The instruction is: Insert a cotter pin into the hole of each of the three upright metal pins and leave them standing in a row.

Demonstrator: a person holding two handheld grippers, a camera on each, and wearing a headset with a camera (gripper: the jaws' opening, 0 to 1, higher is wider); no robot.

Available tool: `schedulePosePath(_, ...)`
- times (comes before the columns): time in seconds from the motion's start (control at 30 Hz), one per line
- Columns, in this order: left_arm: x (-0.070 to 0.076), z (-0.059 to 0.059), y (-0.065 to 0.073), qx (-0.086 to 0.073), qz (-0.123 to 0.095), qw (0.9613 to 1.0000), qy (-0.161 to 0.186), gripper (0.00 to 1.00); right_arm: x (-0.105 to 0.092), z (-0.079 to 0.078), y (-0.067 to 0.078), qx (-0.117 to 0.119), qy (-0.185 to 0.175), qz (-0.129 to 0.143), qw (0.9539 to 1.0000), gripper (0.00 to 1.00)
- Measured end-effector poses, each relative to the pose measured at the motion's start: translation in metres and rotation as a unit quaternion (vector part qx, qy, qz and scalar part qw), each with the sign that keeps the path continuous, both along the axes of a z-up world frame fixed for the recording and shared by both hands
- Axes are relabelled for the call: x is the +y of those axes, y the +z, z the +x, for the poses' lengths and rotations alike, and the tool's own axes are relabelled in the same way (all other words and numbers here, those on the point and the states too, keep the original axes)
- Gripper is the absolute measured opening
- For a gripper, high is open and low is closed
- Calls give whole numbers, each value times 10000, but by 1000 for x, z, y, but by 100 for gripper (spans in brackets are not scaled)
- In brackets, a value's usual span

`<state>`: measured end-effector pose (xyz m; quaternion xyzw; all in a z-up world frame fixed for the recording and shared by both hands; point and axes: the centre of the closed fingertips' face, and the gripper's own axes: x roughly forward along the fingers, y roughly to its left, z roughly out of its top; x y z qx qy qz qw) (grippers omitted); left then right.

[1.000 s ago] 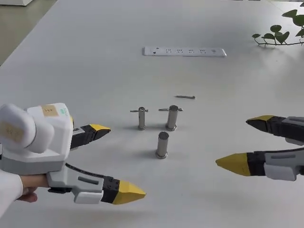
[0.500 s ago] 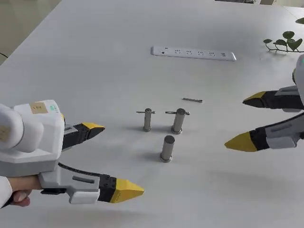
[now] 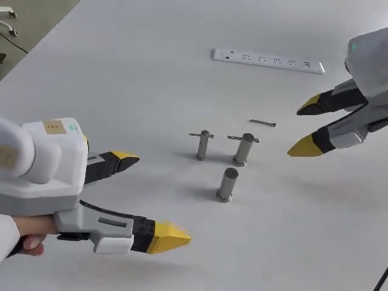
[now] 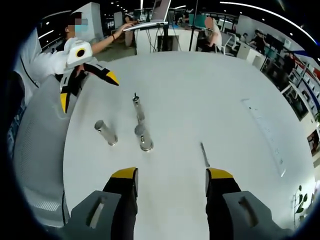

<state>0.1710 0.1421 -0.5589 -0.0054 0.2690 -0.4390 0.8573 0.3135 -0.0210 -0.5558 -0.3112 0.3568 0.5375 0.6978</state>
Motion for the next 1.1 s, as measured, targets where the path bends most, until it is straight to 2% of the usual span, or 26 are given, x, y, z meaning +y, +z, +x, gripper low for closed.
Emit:
schedulePosePath(0.07,-1,1,0,5,-23,10000,1,99,0,11,-8,93,30,-26,9999,50)
schedulePosePath(0.1,-2,2,0,5,-27,10000,-1,99,4,9,-10,106,39,-24,9999,50)
schedulePosePath(0.2,-5,1,1,-56,-53,10000,-43,99,8,23,-14,-34,105,119,9999,40)
schedulePosePath(0.27,-7,0,3,-115,-61,9999,-59,99,8,34,-18,13,19,112,9999,31)
schedulePosePath(0.37,-11,-3,4,-123,-84,9998,-114,99,7,36,-24,-14,56,-38,10000,29)
schedulePosePath(0.47,-12,-4,3,-117,-68,9998,-136,99,3,51,-33,-92,105,-246,9996,26)
schedulePosePath(0.53,-12,-4,4,-142,-104,9998,-116,99,3,58,-35,-74,115,-296,9995,19)
schedulePosePath(0.6,-11,-4,6,-242,-138,9996,-102,99,7,58,-35,-71,107,-254,9996,11)
schedulePosePath(0.63,-11,-3,6,-240,-151,9996,-98,99,8,58,-35,-75,99,-245,9996,9)
schedulePosePath(0.7,-10,-3,7,-264,-184,9995,-56,99,10,59,-37,-15,156,-244,9996,10)
schedulePosePath(0.73,-8,-2,7,-268,-174,9995,-29,99,10,54,-41,89,250,-355,9990,11)
schedulePosePath(0.9,-5,-3,7,-264,-183,9995,22,99,6,52,-52,48,431,-688,9967,11)
schedulePosePath(0.93,-5,-3,7,-250,-191,9995,26,99,6,54,-54,-58,535,-784,9955,11)
schedulePosePath(1.1,-2,-7,1,-158,-176,9997,70,99,5,59,-57,-45,442,-760,9961,11)
